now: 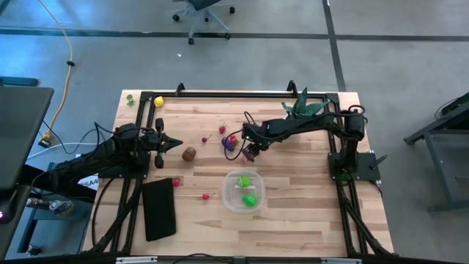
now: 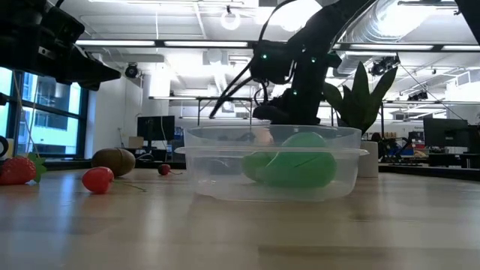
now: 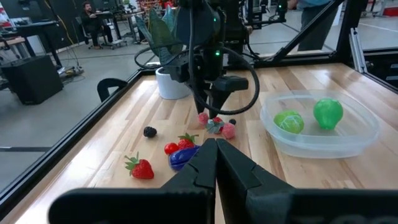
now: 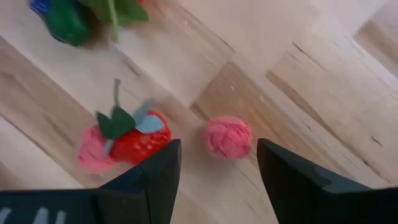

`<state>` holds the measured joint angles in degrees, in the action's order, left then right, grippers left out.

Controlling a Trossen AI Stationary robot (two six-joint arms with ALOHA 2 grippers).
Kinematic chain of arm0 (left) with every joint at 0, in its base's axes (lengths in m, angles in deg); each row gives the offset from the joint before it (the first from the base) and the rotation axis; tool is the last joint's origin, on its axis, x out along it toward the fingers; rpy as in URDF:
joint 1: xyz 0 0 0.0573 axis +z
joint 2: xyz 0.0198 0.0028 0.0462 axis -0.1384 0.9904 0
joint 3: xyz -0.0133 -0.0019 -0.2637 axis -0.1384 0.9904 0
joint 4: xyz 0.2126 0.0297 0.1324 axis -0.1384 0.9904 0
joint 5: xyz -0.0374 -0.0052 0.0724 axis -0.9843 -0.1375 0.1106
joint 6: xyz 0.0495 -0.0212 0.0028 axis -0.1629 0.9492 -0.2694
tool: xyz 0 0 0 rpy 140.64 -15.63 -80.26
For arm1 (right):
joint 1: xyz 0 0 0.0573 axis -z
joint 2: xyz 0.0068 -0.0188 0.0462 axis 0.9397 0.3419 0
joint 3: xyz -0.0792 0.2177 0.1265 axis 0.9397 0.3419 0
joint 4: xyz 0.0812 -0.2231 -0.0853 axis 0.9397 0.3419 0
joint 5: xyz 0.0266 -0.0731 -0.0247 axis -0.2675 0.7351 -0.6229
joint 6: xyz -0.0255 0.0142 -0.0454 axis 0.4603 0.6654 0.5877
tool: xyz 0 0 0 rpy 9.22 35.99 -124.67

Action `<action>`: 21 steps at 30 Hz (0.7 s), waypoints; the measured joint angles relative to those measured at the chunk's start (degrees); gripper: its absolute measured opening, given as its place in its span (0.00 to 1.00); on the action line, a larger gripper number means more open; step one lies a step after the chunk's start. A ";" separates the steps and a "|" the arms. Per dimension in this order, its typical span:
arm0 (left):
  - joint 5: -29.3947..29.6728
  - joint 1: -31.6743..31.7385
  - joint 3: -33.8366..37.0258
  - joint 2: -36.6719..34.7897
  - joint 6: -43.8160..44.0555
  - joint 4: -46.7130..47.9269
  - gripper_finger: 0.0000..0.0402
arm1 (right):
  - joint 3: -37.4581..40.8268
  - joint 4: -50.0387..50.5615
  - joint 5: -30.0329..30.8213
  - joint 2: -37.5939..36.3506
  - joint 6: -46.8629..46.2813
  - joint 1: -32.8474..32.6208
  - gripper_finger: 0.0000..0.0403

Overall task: Pick and placing Produce into tupperware
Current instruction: Put the pink peach into the transparent container

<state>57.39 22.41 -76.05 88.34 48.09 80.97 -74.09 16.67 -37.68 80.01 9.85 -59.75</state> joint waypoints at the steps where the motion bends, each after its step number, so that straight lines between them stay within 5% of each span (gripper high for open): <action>1: -0.01 0.00 0.00 0.00 0.00 0.00 0.00 | 0.00 0.02 0.24 0.24 0.00 -0.02 0.50; 21: -0.01 -0.01 0.00 0.00 0.01 -0.02 0.00 | -0.02 -1.31 0.70 1.42 2.67 0.09 0.43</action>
<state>57.39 22.40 -76.05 88.34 48.10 80.94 -74.11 15.36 -36.98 81.42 12.52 -59.66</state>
